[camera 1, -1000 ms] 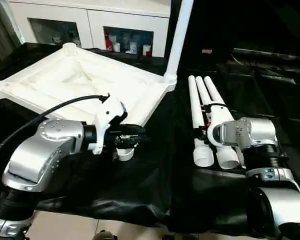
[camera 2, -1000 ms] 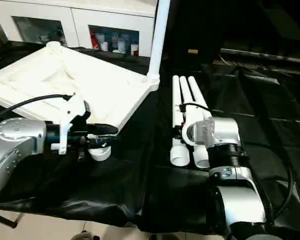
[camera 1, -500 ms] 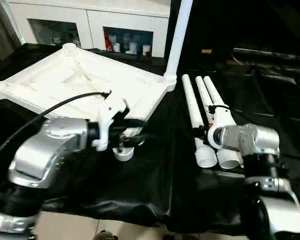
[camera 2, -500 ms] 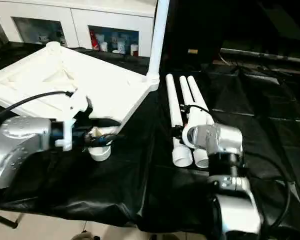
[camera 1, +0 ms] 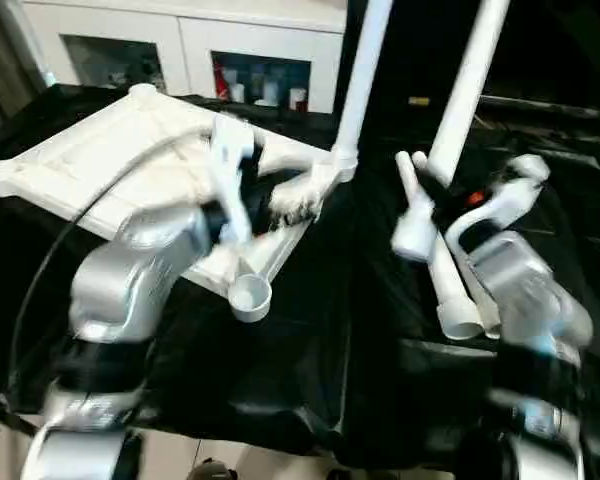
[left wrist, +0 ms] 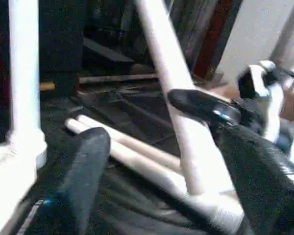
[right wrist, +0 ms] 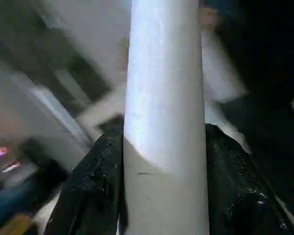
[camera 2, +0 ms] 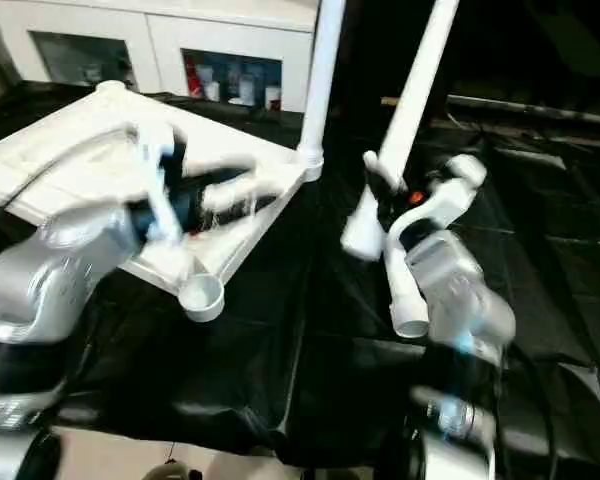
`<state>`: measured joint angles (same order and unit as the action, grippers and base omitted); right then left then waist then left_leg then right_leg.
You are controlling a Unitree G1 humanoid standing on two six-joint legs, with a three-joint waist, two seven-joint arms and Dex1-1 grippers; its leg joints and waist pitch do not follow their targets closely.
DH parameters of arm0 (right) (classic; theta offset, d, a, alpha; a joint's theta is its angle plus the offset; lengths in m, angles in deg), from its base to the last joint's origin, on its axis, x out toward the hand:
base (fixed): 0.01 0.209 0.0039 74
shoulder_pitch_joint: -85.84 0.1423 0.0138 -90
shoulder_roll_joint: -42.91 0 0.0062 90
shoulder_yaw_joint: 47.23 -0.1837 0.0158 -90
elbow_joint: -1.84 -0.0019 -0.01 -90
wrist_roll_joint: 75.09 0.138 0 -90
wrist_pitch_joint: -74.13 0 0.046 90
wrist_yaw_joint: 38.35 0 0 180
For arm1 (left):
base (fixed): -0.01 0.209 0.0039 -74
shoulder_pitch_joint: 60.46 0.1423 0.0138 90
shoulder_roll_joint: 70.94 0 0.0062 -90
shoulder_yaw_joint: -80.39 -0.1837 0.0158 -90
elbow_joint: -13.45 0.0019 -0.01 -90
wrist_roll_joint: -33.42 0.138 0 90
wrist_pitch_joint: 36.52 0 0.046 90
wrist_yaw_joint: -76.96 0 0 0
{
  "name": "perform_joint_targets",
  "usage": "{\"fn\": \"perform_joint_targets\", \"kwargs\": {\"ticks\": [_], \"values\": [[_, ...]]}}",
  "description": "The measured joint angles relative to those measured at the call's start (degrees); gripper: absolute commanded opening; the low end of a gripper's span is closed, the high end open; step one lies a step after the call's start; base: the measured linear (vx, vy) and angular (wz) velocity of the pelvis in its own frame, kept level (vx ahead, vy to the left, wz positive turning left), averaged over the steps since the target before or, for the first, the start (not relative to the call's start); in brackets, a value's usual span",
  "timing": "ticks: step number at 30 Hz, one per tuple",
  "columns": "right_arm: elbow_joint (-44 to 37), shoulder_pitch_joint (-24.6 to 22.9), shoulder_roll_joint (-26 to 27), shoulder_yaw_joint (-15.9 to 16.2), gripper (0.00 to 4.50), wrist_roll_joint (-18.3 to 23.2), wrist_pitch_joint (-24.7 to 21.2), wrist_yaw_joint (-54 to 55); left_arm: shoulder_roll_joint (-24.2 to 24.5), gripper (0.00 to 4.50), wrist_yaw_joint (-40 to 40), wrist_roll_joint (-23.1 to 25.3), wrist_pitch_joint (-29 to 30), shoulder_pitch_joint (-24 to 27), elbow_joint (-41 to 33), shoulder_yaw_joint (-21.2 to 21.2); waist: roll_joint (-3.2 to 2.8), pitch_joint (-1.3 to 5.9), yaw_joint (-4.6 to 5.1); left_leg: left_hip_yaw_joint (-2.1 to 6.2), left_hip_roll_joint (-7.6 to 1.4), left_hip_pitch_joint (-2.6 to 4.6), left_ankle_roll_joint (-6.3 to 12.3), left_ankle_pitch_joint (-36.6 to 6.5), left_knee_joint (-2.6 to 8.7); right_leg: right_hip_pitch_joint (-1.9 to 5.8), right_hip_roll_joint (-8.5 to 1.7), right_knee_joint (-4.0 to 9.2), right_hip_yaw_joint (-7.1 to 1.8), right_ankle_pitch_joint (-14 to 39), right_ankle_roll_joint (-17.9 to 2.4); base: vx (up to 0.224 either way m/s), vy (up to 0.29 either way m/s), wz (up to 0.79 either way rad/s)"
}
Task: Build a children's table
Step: Pick table leg
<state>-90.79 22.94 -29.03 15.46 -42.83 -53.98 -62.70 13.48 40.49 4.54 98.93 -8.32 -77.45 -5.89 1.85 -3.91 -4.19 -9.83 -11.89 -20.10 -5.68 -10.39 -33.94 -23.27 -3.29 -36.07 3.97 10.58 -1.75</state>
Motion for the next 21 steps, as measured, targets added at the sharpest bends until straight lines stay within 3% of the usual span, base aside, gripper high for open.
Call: {"fn": "perform_joint_targets", "kwargs": {"ticks": [4, 10, 17, 21], "values": [[-4.0, -2.7, -1.5, 4.5, 1.86, 4.1, -1.0, -6.9, -4.0, 4.50, 2.5, -6.0, 4.1, -4.2, 3.5, 4.1, 0.00, 0.00, -0.49, 0.02, 0.00, -0.06, 0.04, 0.0, -0.01, 0.00, 0.00, 0.05, 0.00, 0.1, 0.1, 0.000, 0.000, 0.00], [-6.5, -5.3, -5.2, 11.4, 1.86, 5.1, -3.1, -13.6, -7.2, 4.50, 4.9, -9.6, 5.5, -7.7, 6.5, 6.8, 0.01, 0.00, -1.18, 0.05, 0.02, -0.23, 0.11, 0.0, -0.01, 0.02, 0.00, 0.15, 0.04, 0.1, 0.2, 0.000, 0.000, 0.00], [-6.5, -7.3, -8.0, 18.3, 1.86, 0.7, -1.1, -15.0, -10.1, 4.50, 7.5, -12.0, 8.1, -7.5, 5.9, 7.0, 0.04, 0.01, -1.38, 0.08, 0.03, -0.36, 0.24, 0.0, -0.03, 0.02, -0.01, 0.28, 0.04, 0.0, 0.1, 0.000, 0.000, 0.00], [-6.4, -7.3, -9.8, 23.4, 1.86, -4.0, 1.6, -14.7, -11.1, 4.50, 10.2, -10.9, 8.2, -5.7, 5.7, 5.8, 0.08, -0.02, -1.36, 0.09, 0.03, -0.38, 0.25, -0.1, -0.04, 0.01, -0.01, 0.29, 0.05, 0.1, 0.3, 0.000, 0.000, 0.00]]}}
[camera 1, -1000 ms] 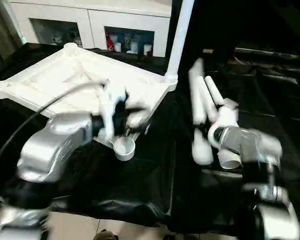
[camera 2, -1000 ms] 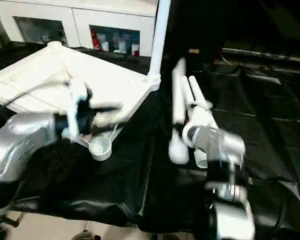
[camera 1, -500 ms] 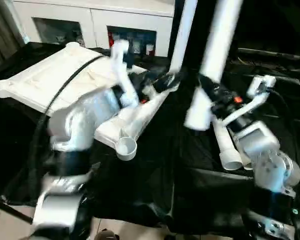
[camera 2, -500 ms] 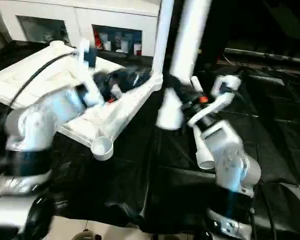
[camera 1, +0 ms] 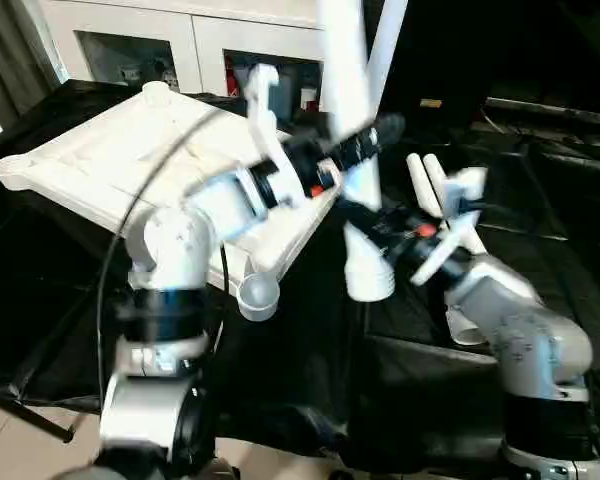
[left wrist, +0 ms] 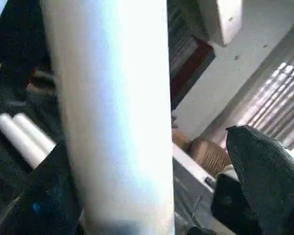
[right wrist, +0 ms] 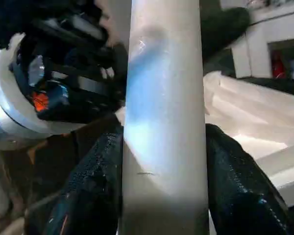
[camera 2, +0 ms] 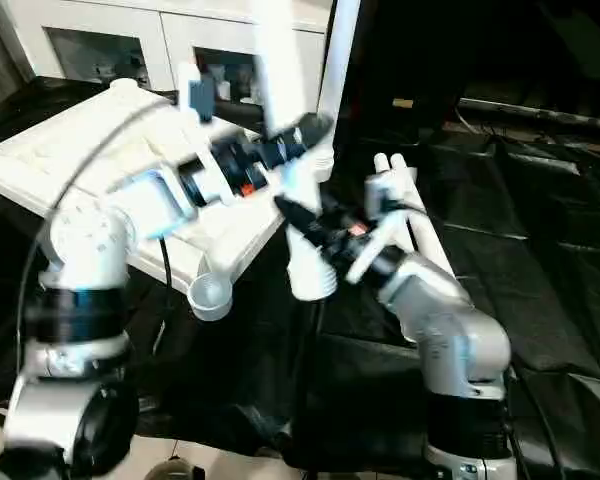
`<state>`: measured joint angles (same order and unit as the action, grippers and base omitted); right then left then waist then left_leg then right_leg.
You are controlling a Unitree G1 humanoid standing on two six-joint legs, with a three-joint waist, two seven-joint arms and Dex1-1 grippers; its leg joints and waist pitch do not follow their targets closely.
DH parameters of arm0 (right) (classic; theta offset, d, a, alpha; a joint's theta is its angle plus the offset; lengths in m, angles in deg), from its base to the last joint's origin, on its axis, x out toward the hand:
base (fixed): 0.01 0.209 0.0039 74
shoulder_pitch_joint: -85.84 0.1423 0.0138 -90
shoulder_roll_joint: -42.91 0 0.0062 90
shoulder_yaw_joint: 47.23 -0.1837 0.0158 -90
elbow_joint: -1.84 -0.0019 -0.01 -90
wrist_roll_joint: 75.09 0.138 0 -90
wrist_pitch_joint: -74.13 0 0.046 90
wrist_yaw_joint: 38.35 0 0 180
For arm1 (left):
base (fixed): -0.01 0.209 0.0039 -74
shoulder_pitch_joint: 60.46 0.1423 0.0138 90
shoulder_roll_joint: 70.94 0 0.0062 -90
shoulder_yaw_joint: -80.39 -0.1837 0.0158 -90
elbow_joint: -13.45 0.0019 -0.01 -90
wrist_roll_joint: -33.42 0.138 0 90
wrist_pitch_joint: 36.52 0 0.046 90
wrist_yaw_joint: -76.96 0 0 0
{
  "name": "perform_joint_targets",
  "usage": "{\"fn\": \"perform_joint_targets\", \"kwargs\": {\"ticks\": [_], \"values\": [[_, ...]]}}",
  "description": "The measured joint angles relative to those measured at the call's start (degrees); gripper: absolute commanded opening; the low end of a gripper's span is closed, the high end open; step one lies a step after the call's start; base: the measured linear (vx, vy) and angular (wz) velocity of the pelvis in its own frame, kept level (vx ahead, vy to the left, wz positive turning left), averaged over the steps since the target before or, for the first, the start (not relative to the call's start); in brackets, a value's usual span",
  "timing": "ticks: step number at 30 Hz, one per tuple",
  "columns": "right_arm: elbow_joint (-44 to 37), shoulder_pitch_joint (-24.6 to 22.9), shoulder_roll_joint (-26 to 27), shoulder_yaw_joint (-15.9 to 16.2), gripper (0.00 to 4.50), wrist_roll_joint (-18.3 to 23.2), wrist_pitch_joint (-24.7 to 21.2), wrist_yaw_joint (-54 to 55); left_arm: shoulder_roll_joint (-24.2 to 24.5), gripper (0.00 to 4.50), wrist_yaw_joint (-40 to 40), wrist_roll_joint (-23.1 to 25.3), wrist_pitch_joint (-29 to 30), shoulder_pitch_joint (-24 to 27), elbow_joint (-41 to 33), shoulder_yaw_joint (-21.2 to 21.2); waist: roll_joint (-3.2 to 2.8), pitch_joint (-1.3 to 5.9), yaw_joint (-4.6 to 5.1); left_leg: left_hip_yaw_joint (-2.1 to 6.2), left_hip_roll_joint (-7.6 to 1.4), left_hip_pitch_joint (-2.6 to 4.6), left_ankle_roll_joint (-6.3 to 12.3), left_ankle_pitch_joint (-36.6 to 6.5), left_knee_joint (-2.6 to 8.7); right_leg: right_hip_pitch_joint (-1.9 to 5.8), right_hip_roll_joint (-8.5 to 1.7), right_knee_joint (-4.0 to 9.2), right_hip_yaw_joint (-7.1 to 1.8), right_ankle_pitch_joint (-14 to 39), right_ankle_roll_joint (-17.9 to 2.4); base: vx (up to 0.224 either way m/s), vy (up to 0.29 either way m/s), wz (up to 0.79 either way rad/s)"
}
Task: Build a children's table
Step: Pick table leg
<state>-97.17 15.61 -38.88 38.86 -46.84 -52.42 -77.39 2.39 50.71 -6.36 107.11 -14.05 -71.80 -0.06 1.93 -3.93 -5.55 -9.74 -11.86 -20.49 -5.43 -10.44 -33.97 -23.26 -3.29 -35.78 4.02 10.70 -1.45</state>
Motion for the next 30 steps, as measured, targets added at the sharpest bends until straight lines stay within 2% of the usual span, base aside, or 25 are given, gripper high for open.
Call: {"fn": "perform_joint_targets", "kwargs": {"ticks": [4, 7, 8, 9, 11, 14, 15, 17, 19, 25, 30], "values": [[2.0, 0.8, -0.7, 5.8, 1.86, -8.1, 5.4, 3.5, -1.7, 4.50, 5.8, 1.2, -0.2, 0.2, 0.7, 2.1, 0.06, -0.02, 0.32, 0.00, 0.00, -0.01, -0.01, 0.0, -0.03, 0.00, 0.00, 0.01, 0.00, 0.0, 0.1, 0.000, 0.000, 0.00], [4.0, 2.7, 1.8, 8.0, 1.86, -11.9, 7.3, 8.1, -2.8, 4.50, 10.3, 1.4, -1.0, 0.2, 0.7, 4.2, 0.17, -0.06, 0.54, 0.01, -0.01, -0.01, -0.01, 0.0, -0.03, -0.01, 0.00, 0.01, 0.01, 0.0, 0.1, 0.000, 0.000, 0.00], [4.5, 3.1, 2.2, 8.3, 1.86, -12.6, 7.5, 9.2, -3.0, 4.21, 11.3, 1.5, -1.2, 0.3, 0.7, 4.4, 0.23, -0.05, 0.49, 0.02, -0.01, -0.02, -0.01, 0.0, -0.03, -0.01, 0.00, 0.02, 0.01, 0.0, 0.1, 0.000, 0.000, 0.00], [4.8, 3.3, 2.3, 8.9, 1.86, -13.3, 8.0, 10.4, -3.3, 4.14, 12.5, 1.5, -1.3, 0.3, 0.6, 4.7, 0.31, -0.03, 0.43, 0.02, 0.00, -0.05, 0.02, 0.0, -0.03, -0.01, 0.00, 0.07, 0.00, 0.0, 0.1, 0.000, 0.000, 0.00], [5.2, 3.3, 2.6, 9.2, 1.86, -14.3, 8.4, 11.4, -3.7, 4.14, 14.1, 1.8, -1.6, 0.4, 0.6, 5.4, 0.39, -0.03, 0.35, 0.04, 0.00, 0.01, 0.04, 0.0, -0.04, -0.01, 0.00, 0.14, -0.01, 0.0, 0.2, 0.000, 0.000, 0.00], [6.2, 3.1, 3.1, 10.3, 1.86, -15.5, 8.7, 12.4, -4.5, 3.94, 17.0, 2.3, -2.7, 0.4, 0.6, 6.9, 0.60, -0.04, 0.41, 0.04, 0.00, -0.11, 0.14, -0.1, -0.13, -0.01, 0.00, 0.20, -0.04, -0.1, 0.0, 0.000, 0.000, 0.00], [6.6, 3.1, 3.2, 10.7, 1.86, -15.6, 9.3, 12.5, -4.6, 3.73, 17.8, 2.4, -2.8, 0.4, 0.6, 7.2, 0.69, -0.03, 0.44, 0.04, 0.00, -0.14, 0.17, -0.1, -0.13, -0.01, 0.00, 0.23, -0.04, -0.1, 0.0, 0.000, 0.000, 0.00], [6.9, 3.1, 3.3, 11.1, 1.86, -15.7, 9.7, 12.8, -4.8, 3.71, 18.8, 2.4, -2.8, 0.5, 0.6, 7.6, 0.80, -0.02, 0.44, 0.04, 0.00, -0.16, 0.19, -0.1, -0.12, -0.01, 0.00, 0.28, -0.03, -0.1, 0.0, 0.000, 0.000, 0.00], [6.9, 3.1, 3.4, 11.2, 1.86, -16.2, 9.8, 12.9, -4.8, 3.36, 19.4, 2.4, -2.8, 0.5, 0.6, 7.6, 0.95, -0.04, 0.43, 0.04, 0.00, -0.17, 0.19, -0.1, -0.13, -0.01, 0.00, 0.29, -0.03, -0.1, 0.0, 0.000, 0.000, 0.00], [7.1, 3.1, 3.6, 11.4, 1.86, -16.7, 10.0, 13.0, -5.0, 2.84, 20.8, 2.4, -3.2, 1.0, 0.4, 7.6, 1.39, -0.01, 0.46, 0.04, 0.00, -0.14, 0.17, -0.1, -0.13, -0.01, 0.00, 0.28, -0.04, -0.2, 0.0, 0.000, 0.000, 0.00], [7.6, 3.6, 3.8, 11.4, 1.86, -16.7, 10.4, 13.5, -4.9, 2.46, 21.5, 2.5, -3.2, 1.2, 0.0, 7.5, 1.47, 0.00, 0.48, 0.05, 0.00, -0.14, 0.17, -0.1, -0.18, -0.01, 0.00, 0.29, -0.06, -0.3, 0.0, 0.000, 0.000, 0.00]]}}
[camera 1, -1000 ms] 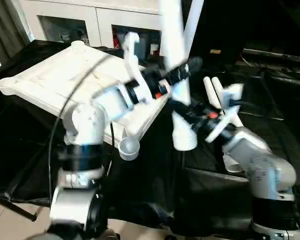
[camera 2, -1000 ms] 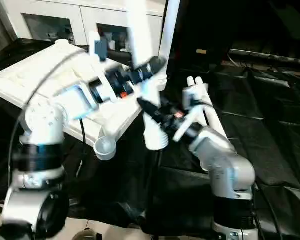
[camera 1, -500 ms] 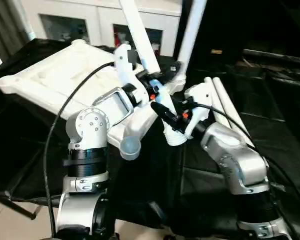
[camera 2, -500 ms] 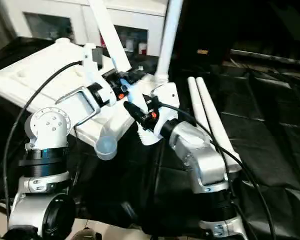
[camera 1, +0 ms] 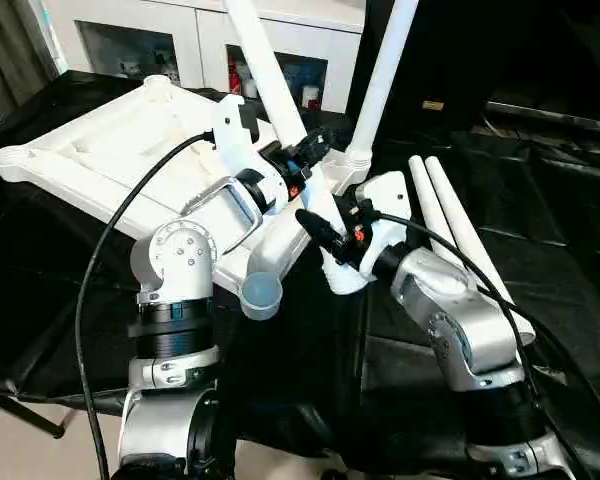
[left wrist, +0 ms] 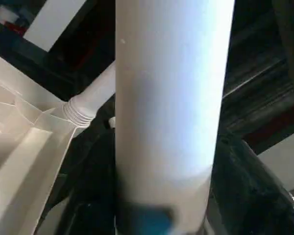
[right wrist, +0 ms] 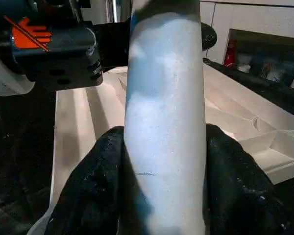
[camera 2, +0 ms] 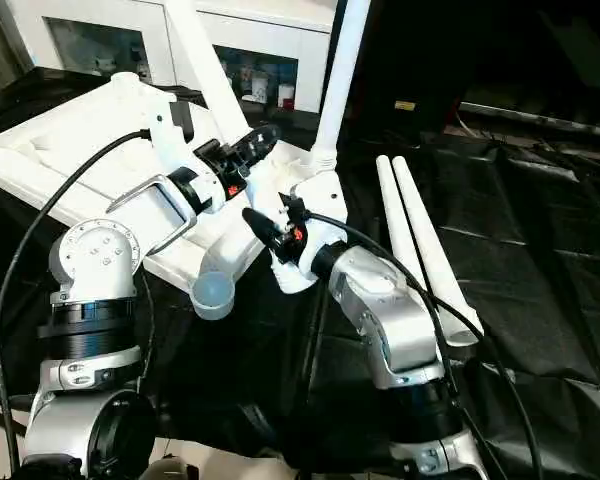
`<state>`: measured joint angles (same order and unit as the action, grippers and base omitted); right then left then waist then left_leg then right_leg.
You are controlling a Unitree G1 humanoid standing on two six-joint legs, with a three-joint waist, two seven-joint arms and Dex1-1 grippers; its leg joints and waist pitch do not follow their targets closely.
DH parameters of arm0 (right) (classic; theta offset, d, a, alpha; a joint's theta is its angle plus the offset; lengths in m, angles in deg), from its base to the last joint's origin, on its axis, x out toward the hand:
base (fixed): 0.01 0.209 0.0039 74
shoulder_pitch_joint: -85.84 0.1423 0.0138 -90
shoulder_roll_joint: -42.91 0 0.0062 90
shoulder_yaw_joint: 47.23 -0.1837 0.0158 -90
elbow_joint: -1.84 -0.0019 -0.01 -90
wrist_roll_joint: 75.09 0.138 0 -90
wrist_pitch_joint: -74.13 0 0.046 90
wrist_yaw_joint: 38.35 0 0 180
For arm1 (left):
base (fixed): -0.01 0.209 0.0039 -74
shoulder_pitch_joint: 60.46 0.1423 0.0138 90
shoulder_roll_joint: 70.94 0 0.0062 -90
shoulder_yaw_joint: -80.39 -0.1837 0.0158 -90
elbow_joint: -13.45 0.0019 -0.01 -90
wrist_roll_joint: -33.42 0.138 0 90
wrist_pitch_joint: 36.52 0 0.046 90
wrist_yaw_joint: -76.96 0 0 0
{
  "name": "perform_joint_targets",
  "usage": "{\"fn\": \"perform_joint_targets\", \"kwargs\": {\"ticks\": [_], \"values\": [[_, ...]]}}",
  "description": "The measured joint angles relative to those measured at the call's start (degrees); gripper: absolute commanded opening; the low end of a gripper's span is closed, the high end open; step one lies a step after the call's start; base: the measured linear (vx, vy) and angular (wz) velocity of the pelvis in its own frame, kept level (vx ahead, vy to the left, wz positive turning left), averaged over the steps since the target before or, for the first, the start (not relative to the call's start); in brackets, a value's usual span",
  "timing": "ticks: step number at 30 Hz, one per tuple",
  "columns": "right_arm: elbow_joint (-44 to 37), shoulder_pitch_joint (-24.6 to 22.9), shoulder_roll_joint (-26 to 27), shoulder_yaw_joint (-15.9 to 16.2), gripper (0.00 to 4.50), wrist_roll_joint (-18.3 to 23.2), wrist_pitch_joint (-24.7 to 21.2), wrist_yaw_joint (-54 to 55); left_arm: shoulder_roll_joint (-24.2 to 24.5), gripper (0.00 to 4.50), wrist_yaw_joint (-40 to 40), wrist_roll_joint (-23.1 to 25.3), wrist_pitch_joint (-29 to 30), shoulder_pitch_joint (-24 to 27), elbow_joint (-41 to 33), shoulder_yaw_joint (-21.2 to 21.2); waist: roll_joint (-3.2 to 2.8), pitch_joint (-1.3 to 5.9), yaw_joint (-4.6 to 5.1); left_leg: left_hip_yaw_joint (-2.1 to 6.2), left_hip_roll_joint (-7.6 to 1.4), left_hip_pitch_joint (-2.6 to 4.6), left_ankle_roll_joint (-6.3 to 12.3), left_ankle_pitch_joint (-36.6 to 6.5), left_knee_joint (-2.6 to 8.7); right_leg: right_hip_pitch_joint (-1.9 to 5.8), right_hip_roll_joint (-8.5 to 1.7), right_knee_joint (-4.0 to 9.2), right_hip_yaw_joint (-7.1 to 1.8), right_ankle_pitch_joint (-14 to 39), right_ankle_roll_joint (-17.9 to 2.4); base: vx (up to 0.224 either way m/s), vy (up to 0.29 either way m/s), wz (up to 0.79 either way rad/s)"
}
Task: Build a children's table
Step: Pick table leg
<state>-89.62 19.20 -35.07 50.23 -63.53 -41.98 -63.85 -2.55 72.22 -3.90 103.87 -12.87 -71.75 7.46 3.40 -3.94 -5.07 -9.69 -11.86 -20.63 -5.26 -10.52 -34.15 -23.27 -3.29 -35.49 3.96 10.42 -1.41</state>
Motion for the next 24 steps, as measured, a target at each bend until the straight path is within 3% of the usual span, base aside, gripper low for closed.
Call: {"fn": "perform_joint_targets", "kwargs": {"ticks": [8, 9, 11, 16, 20, 24], "values": [[0.1, 0.6, 0.4, 0.1, 1.86, -0.2, -0.1, 0.6, 0.8, 1.91, -0.2, 0.0, -0.5, 0.1, 0.0, -0.2, -0.01, 0.00, 0.05, 0.01, 0.00, 0.01, 0.00, 0.0, 0.00, 0.00, 0.00, 0.00, 0.00, 0.0, 0.0, 0.000, 0.000, 0.00], [0.3, 0.8, 0.5, 0.0, 2.42, 0.2, -0.3, 0.4, 1.1, 1.87, -0.5, 0.0, -0.6, 0.1, 0.0, -0.4, -0.01, 0.00, 0.05, 0.01, 0.00, 0.01, 0.00, 0.0, 0.00, 0.00, 0.00, 0.00, 0.00, 0.0, 0.0, 0.000, 0.000, 0.00], [0.4, 0.9, 0.6, -0.7, 2.56, 1.9, -1.4, -0.1, 2.2, 1.86, -1.5, 0.0, -0.2, 0.1, 0.0, -1.4, -0.01, 0.00, -0.01, 0.01, 0.00, 0.02, 0.00, 0.0, 0.00, 0.00, 0.00, -0.01, 0.00, 0.0, 0.0, 0.000, 0.000, 0.00], [-0.8, 1.3, -3.0, -2.6, 2.88, 9.7, -10.6, -7.3, 7.5, 1.85, -11.9, -1.3, 3.1, 0.1, 0.0, -5.8, -0.01, 0.00, -0.04, 0.02, 0.00, 0.03, 0.00, 0.0, -0.01, 0.02, 0.00, 0.00, 0.00, 0.0, 0.0, 0.000, 0.000, 0.00], [-2.8, 1.7, -7.8, -3.4, 2.88, 16.3, -18.8, -14.2, 12.4, 1.84, -21.2, -2.1, 4.2, 0.1, 0.2, -9.6, -0.02, -0.01, -0.07, 0.00, 0.00, 0.10, 0.00, 0.0, 0.00, 0.02, 0.00, -0.08, -0.02, 0.0, 0.0, 0.000, 0.000, 0.00], [-4.1, 1.9, -11.9, -4.9, 2.88, 22.6, -25.3, -20.1, 15.6, 1.84, -29.7, -4.4, 5.1, -0.1, 0.2, -10.8, -0.02, 0.00, -0.09, -0.01, -0.01, 0.13, -0.03, 0.0, -0.02, 0.04, 0.00, -0.11, -0.03, -0.1, -0.1, 0.000, 0.000, 0.00]]}}
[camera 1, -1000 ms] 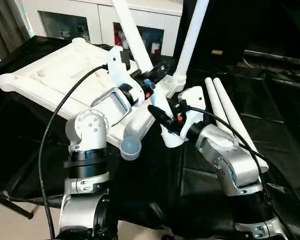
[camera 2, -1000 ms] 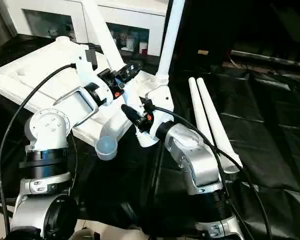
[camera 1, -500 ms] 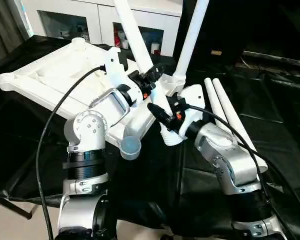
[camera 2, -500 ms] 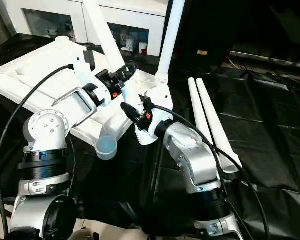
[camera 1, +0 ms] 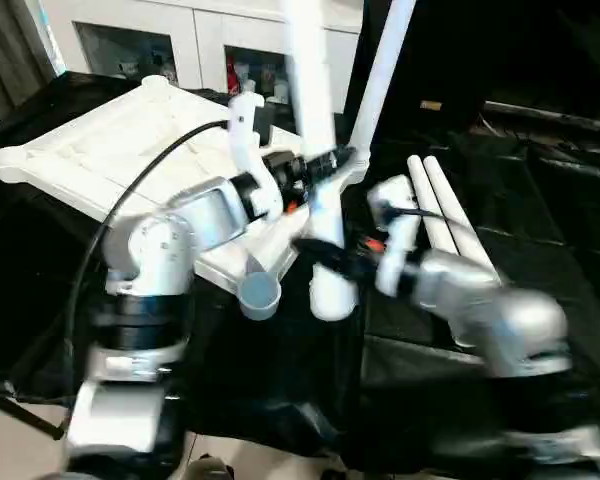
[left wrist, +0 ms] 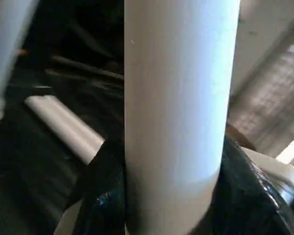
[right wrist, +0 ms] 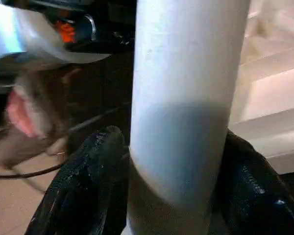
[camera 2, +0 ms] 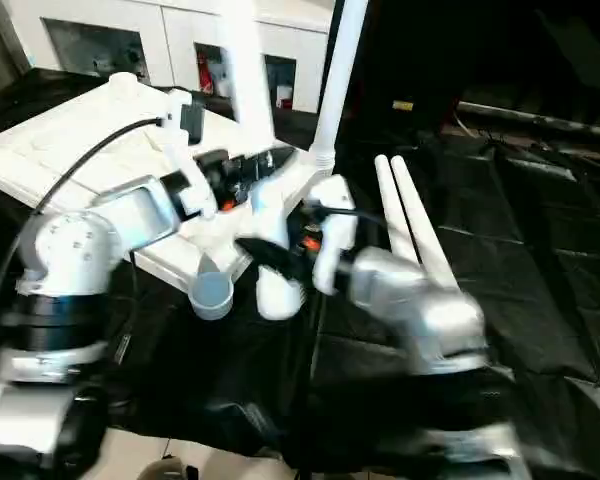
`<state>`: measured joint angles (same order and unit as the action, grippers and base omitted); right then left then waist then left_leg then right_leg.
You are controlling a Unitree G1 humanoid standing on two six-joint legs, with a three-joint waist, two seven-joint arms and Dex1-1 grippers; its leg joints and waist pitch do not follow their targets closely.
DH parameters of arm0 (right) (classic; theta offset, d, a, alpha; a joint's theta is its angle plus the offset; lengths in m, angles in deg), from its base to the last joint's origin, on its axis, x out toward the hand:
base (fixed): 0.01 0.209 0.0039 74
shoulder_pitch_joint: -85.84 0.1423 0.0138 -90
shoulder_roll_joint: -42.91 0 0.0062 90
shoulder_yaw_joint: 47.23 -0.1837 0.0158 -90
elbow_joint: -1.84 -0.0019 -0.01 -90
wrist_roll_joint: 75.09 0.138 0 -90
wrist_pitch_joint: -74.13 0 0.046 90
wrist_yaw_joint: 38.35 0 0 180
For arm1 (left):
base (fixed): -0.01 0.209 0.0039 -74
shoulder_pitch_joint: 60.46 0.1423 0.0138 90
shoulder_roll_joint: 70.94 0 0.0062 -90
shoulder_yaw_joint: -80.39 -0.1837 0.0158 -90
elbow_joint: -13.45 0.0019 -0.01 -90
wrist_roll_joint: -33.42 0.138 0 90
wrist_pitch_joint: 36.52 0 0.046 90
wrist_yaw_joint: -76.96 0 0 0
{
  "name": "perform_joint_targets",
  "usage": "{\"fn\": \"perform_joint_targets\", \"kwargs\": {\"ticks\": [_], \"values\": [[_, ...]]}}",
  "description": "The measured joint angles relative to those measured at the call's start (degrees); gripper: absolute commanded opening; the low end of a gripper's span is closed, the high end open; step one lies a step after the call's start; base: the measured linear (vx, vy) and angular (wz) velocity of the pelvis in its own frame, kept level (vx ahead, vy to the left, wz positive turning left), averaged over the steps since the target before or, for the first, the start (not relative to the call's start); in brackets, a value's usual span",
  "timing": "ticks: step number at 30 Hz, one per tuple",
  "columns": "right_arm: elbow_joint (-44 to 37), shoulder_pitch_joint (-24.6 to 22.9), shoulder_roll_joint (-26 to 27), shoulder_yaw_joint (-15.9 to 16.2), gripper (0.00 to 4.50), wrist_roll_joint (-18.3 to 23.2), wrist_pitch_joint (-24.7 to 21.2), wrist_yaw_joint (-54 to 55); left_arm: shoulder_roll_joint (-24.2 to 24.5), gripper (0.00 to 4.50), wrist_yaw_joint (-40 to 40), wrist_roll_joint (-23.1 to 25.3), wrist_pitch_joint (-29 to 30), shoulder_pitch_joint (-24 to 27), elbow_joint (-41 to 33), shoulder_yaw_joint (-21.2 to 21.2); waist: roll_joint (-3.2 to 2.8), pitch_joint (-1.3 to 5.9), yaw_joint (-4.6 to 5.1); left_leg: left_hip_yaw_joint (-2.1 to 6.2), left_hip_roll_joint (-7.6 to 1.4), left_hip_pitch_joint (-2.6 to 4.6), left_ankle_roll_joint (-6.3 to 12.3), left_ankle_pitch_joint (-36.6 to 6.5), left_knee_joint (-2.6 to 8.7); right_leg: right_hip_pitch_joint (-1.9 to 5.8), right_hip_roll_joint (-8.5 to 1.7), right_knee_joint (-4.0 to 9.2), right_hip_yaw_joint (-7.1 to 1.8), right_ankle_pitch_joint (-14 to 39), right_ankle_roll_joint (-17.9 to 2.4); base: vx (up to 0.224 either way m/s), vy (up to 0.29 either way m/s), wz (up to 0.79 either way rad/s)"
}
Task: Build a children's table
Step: Pick table leg, then insert table leg to table base
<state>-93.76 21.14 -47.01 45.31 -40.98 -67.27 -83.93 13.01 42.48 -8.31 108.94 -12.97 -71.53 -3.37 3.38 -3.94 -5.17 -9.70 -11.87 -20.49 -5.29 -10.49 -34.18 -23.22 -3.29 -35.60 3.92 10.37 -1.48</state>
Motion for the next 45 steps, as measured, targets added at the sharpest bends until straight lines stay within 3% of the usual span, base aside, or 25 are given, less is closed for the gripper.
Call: {"fn": "perform_joint_targets", "kwargs": {"ticks": [4, 6, 11, 17, 18, 28, 34, 43, 45], "values": [[-0.3, 0.3, -1.4, -0.4, 2.88, 2.9, -4.2, -2.5, 0.7, 1.84, -4.5, -2.9, 0.9, -1.6, 0.6, 0.6, 0.00, 0.00, -0.12, 0.00, 0.00, 0.01, 0.00, 0.0, -0.08, 0.02, 0.00, -0.06, 0.00, 0.0, 0.0, 0.000, 0.000, 0.00], [-0.3, 0.5, -1.7, -0.3, 2.58, 3.6, -5.4, -2.6, 0.4, 1.84, -5.8, -4.3, 1.2, -2.9, 0.8, 0.9, 0.00, 0.00, -0.15, 0.00, 0.00, 0.01, 0.00, 0.0, -0.13, 0.02, -0.01, -0.08, -0.01, 0.0, 0.0, 0.000, 0.000, 0.00], [-0.4, 1.7, -1.8, 0.2, 2.18, 3.6, -6.0, -2.2, 0.4, 1.84, -6.7, -4.9, 1.1, -3.2, 1.9, 2.0, 0.00, 0.00, -0.13, 0.01, -0.01, 0.08, -0.02, 0.0, -0.15, 0.07, -0.01, -0.14, -0.01, 0.0, 0.0, 0.000, 0.000, 0.00], [-0.7, 1.7, -1.4, 0.7, 1.99, 3.5, -5.9, -1.2, 0.9, 1.84, -7.2, -4.7, 0.5, -3.1, 2.7, 1.8, 0.01, 0.01, -0.19, 0.01, 0.00, 0.05, -0.02, 0.0, -0.16, 0.08, -0.01, -0.12, -0.01, 0.0, 0.0, 0.000, 0.000, 0.00], [-0.6, 1.7, -0.9, 0.7, 1.99, 3.4, -5.6, -0.7, 0.8, 2.54, -6.9, -4.5, -0.1, -3.1, 2.7, 1.8, 0.01, 0.01, -0.18, 0.01, -0.01, 0.05, -0.02, 0.0, -0.16, 0.08, -0.01, -0.12, 0.00, 0.0, 0.0, 0.000, 0.000, 0.00], [1.4, 1.7, 2.7, 0.6, 1.97, -2.3, -1.9, 8.9, -3.2, 2.97, 6.5, 2.7, -4.2, -1.7, 1.3, 1.1, 0.01, 0.01, -0.09, 0.03, -0.01, 0.02, -0.03, 0.0, -0.18, 0.06, -0.02, -0.13, -0.01, 0.0, 0.0, 0.000, 0.000, 0.00], [1.8, 1.7, 3.4, 0.9, 1.97, -3.3, -1.0, 10.7, -5.0, 2.36, 9.4, 3.2, -4.5, 0.3, -1.1, 0.5, 0.01, 0.00, -0.07, 0.03, -0.01, 0.01, -0.03, 0.0, -0.18, 0.06, -0.02, -0.10, 0.00, 0.0, 0.0, 0.000, 0.000, 0.00], [1.8, 1.7, 3.5, 1.7, 1.96, -5.1, 1.4, 11.6, -5.5, 1.90, 10.3, 4.0, -6.0, 0.7, -1.9, 0.0, 0.01, 0.00, -0.02, 0.02, -0.01, 0.01, -0.03, 0.0, -0.18, 0.06, -0.02, -0.09, 0.00, 0.0, 0.0, 0.000, 0.000, 0.00], [1.9, 1.7, 3.5, 1.9, 2.52, -5.2, 1.7, 11.5, -5.5, 1.87, 10.2, 4.1, -6.6, 1.1, -2.4, -0.1, 0.01, 0.00, 0.01, 0.03, -0.01, 0.01, -0.03, 0.0, -0.17, 0.06, -0.02, -0.08, -0.01, 0.0, 0.0, 0.000, 0.000, 0.00]]}}
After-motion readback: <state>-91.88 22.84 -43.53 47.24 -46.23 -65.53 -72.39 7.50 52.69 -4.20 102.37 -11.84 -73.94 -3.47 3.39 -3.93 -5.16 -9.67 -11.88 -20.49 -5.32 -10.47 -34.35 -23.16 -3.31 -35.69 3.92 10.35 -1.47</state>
